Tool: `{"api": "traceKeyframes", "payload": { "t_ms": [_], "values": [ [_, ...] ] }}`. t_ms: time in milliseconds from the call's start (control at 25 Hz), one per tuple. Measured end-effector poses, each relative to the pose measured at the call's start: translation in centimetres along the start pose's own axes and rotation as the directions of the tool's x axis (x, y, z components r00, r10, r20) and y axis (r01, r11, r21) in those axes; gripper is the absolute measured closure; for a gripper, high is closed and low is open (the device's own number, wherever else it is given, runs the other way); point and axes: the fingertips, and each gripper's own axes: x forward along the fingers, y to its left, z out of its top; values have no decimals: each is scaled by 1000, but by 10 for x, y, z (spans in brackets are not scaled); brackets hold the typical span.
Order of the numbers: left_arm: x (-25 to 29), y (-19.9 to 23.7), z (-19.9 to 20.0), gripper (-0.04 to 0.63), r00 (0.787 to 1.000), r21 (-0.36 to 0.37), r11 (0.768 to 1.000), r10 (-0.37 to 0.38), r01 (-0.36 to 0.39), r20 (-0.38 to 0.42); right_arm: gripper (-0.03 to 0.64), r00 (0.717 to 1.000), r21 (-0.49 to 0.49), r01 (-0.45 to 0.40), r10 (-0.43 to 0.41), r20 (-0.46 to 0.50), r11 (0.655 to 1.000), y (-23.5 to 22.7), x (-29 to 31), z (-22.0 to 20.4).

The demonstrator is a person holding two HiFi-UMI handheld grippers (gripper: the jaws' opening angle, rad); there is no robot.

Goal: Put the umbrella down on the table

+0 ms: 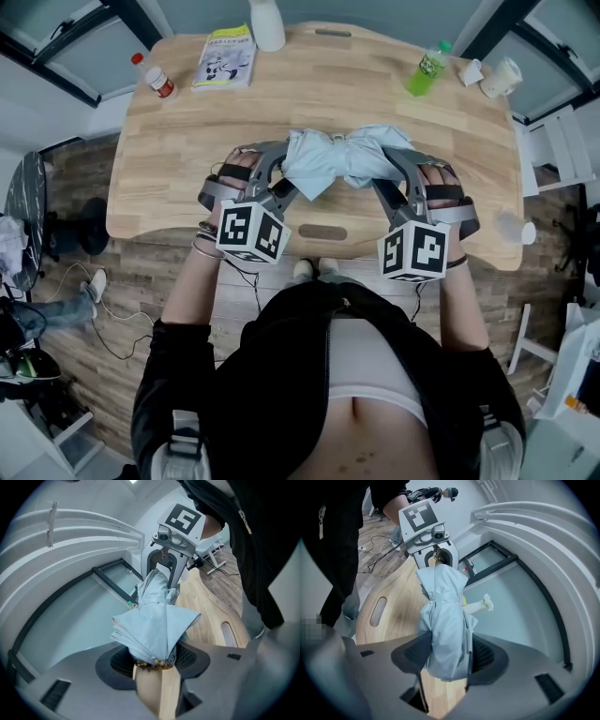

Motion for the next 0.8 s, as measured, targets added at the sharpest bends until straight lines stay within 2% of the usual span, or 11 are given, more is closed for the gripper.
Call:
{"api": "traceKeyframes", "payload": {
  "t_ms": [800],
  "values": [
    [32, -11, -26, 380, 998, -48, 997, -54, 53, -18, 368, 998, 6, -69, 69, 1, 998, 16, 42, -13]
  ]
}}
